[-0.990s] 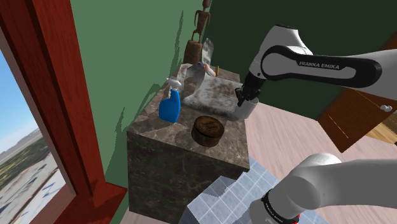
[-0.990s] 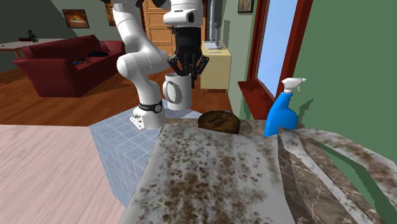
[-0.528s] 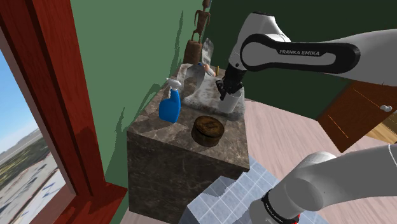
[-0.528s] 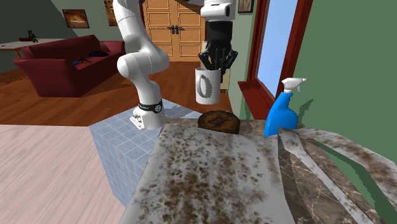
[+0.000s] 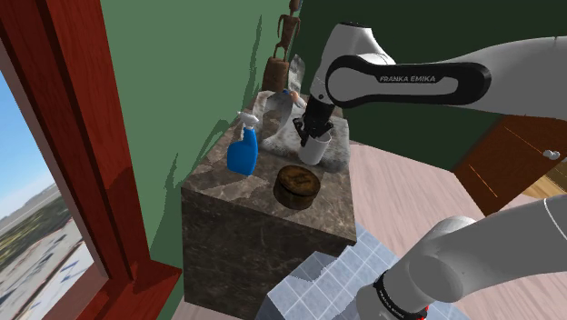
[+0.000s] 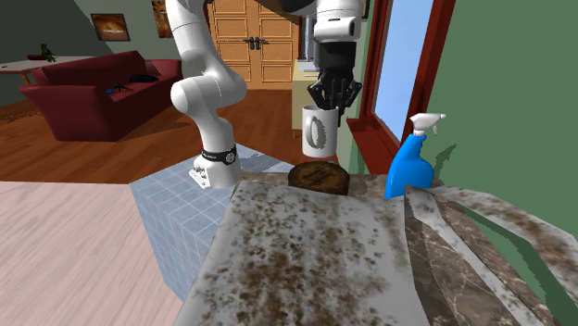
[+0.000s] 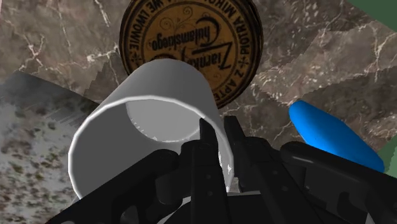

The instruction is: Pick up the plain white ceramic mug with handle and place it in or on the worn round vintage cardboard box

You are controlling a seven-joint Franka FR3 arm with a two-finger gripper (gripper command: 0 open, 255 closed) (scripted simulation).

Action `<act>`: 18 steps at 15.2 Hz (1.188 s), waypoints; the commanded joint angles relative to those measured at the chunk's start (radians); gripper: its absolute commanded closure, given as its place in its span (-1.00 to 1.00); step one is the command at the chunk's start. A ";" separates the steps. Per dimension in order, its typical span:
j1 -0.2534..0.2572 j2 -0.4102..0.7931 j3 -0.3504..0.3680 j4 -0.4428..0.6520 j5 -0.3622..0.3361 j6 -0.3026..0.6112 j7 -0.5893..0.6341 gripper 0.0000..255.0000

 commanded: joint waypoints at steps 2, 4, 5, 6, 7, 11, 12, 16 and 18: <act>-0.001 0.009 0.000 -0.033 -0.002 0.043 0.002 1.00; -0.001 0.016 0.001 -0.054 -0.004 0.071 0.005 1.00; -0.001 0.020 0.002 -0.064 -0.004 0.085 0.007 1.00; -0.002 0.025 0.002 -0.074 -0.005 0.099 0.008 1.00; -0.002 0.029 0.003 -0.084 -0.006 0.114 0.010 1.00; -0.003 0.050 0.005 -0.121 -0.011 0.171 0.017 1.00; -0.004 0.054 0.006 -0.128 -0.011 0.182 0.018 1.00; -0.004 0.054 0.006 -0.128 -0.011 0.182 0.018 1.00; -0.004 0.054 0.006 -0.128 -0.011 0.182 0.018 1.00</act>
